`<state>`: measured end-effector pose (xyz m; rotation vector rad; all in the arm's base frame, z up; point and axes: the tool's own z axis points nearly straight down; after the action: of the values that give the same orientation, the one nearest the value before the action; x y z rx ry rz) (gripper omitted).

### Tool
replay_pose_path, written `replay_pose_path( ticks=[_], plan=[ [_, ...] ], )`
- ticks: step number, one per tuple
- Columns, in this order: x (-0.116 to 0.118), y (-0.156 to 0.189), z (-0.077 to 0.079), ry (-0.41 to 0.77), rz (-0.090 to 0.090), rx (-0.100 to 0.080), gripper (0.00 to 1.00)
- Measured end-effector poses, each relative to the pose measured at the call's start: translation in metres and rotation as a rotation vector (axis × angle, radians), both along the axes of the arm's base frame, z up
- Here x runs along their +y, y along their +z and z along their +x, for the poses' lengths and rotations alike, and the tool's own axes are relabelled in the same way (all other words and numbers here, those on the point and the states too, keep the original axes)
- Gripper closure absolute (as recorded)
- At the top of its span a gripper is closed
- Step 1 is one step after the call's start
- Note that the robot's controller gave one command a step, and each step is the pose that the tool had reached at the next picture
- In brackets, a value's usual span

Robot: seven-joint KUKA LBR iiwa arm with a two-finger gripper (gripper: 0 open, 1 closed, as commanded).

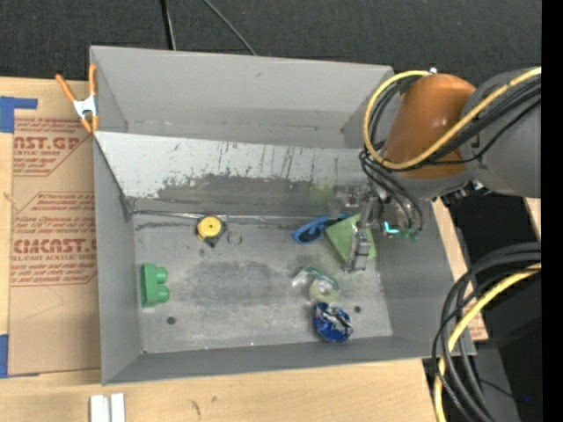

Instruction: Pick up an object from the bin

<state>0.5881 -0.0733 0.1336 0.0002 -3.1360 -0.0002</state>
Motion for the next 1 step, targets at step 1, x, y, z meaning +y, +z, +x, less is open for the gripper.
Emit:
replay_pose_path(
  ticks=[1],
  plan=[
    [-0.0263,-0.0601,-0.0025,0.040,0.000,-0.006,0.00]
  ],
)
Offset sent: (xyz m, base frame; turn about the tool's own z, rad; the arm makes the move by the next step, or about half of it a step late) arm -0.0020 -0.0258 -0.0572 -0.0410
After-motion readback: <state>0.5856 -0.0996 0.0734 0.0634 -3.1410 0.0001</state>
